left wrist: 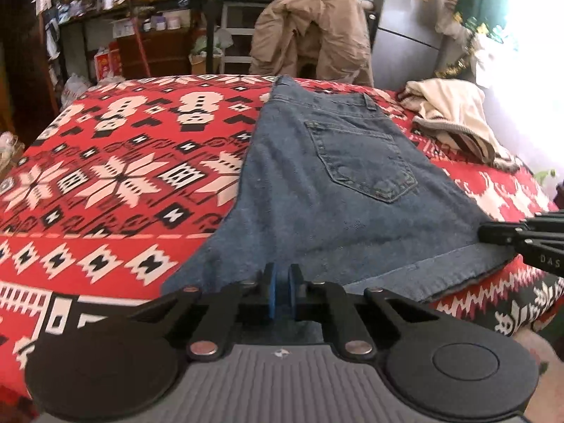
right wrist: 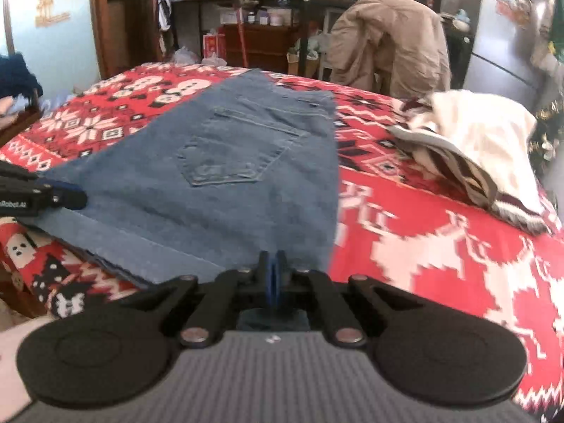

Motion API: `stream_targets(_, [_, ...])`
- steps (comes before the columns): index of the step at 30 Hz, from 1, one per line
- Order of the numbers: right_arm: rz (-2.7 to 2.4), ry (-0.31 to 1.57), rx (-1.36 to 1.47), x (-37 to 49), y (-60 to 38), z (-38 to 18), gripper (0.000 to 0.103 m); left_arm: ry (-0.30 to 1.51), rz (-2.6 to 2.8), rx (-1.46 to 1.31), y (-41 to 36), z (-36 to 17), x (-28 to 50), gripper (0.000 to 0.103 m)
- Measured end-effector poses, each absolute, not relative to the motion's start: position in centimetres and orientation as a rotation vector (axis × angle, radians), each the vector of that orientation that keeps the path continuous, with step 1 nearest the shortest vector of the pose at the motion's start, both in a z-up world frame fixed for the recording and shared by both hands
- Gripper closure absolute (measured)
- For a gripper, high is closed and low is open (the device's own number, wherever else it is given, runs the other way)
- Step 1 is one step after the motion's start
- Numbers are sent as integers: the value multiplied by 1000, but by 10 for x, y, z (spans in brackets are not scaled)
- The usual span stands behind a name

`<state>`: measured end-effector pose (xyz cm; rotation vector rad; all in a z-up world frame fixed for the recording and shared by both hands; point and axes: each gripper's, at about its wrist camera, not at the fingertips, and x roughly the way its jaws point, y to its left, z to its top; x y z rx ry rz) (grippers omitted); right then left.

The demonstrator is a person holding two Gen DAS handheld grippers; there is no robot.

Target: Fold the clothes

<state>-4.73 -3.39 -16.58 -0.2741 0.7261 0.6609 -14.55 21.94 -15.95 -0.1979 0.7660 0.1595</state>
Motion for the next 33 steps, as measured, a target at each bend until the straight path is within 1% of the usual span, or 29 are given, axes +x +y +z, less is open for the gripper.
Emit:
stream_targets(3, [642, 726, -297, -47, -36, -159, 103, 713, 149, -244, 225, -151, -152, 94])
stream_targets(5, [654, 714, -270, -46, -37, -153, 98, 716, 158, -229, 228, -149, -151, 92])
stream_targets(7, [654, 718, -263, -41, -35, -153, 98, 738, 178, -254, 236, -155, -152, 93])
stream_targets(8, [648, 731, -264, -38, -34, -157, 98, 743, 184, -278, 241, -158, -155, 98])
stream_targets(9, [643, 745, -263, -34, -34, -160, 98, 747, 190, -302, 247, -161, -157, 100])
stream_targets(11, [648, 750, -238, -32, -38, -167, 100, 754, 197, -346, 254, -163, -161, 100])
stream_targets(16, [652, 752, -232, -31, -43, -168, 100, 766, 212, -282, 248, -154, -170, 100])
stream_targets(22, [654, 773, -215, -29, -44, -164, 99, 777, 241, -324, 259, -145, -183, 100])
stream_targets(23, [651, 781, -206, -28, -44, -163, 99, 776, 241, -330, 260, -141, -183, 99])
stream_targets(25, [658, 775, -172, -26, -45, -153, 96, 751, 212, -323, 256, -131, -174, 95])
stream_targets(28, [686, 731, -150, -20, -42, -132, 96, 717, 157, -335, 253, -116, -152, 95])
stream_targets(33, [744, 672, -189, 21, -15, -98, 96, 668, 69, -264, 241, -101, -72, 94])
